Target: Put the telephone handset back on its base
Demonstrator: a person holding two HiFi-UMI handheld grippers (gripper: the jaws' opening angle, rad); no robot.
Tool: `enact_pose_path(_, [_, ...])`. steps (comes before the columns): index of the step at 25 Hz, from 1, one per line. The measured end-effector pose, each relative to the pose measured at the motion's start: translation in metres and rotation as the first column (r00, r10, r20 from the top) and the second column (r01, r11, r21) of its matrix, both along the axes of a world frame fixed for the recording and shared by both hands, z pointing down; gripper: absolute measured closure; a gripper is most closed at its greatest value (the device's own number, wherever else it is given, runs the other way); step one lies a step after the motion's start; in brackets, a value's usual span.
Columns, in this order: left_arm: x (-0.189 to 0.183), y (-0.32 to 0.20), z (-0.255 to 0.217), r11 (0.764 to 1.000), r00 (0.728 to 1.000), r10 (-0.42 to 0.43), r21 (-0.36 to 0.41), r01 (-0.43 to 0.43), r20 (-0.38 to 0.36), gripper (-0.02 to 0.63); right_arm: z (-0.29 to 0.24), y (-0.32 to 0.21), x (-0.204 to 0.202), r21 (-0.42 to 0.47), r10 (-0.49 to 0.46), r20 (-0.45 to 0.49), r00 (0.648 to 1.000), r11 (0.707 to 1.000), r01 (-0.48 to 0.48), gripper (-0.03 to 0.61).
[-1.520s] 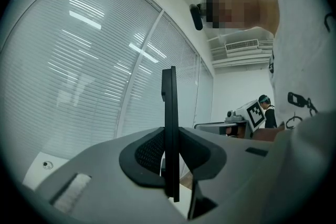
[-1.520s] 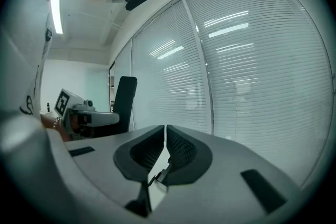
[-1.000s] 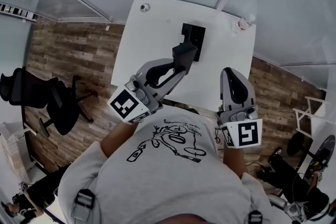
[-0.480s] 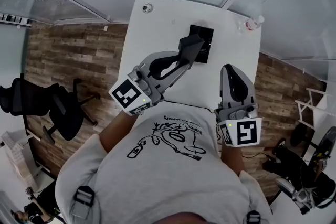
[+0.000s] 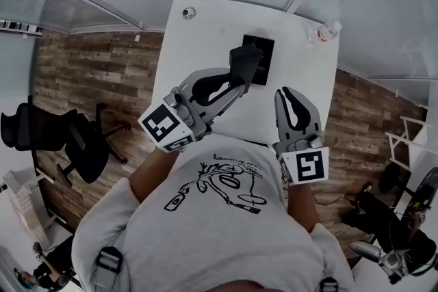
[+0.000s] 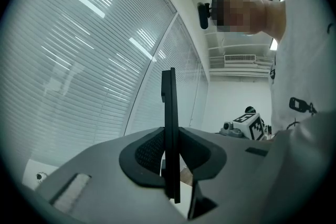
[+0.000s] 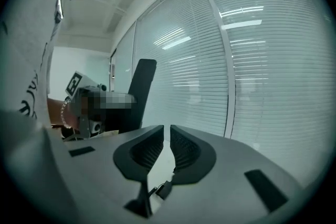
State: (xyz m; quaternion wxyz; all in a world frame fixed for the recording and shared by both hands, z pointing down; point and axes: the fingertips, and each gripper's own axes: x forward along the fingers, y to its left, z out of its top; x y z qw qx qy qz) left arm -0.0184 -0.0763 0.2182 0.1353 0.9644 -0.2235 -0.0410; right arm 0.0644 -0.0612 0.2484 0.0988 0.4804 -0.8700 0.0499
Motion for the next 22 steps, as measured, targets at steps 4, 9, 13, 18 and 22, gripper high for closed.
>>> enact_pose_path(4, [0.007,-0.004,0.009,1.000,1.000,0.007,-0.023,-0.007,0.004,0.540,0.031,0.010,-0.022,-0.078,-0.128,-0.014,0.992,0.989,0.126,0.563])
enact_pose_path(9, [0.014,-0.012,0.032,0.997,1.000,0.022,-0.080,-0.022,-0.009,0.540,0.078,0.016,-0.041,-0.166,-0.223,-0.015,0.975,0.962,0.217,0.477])
enact_pose_path(13, [0.017,-0.013,0.048,0.991,0.999,0.046,-0.126,-0.049,-0.026,0.540,0.111,0.017,-0.051,-0.207,-0.264,-0.034,0.964,0.945,0.251,0.465])
enact_pose_path(18, [0.026,-0.016,0.066,0.976,0.993,0.074,-0.197,-0.091,-0.091,0.540,0.147,0.019,-0.055,-0.280,-0.307,-0.036,0.951,0.917,0.286,0.456])
enact_pose_path(22, [0.028,-0.016,0.083,0.960,0.987,0.087,-0.254,-0.119,-0.134,0.540,0.163,0.024,-0.057,-0.308,-0.325,-0.060,0.944,0.905,0.292,0.514])
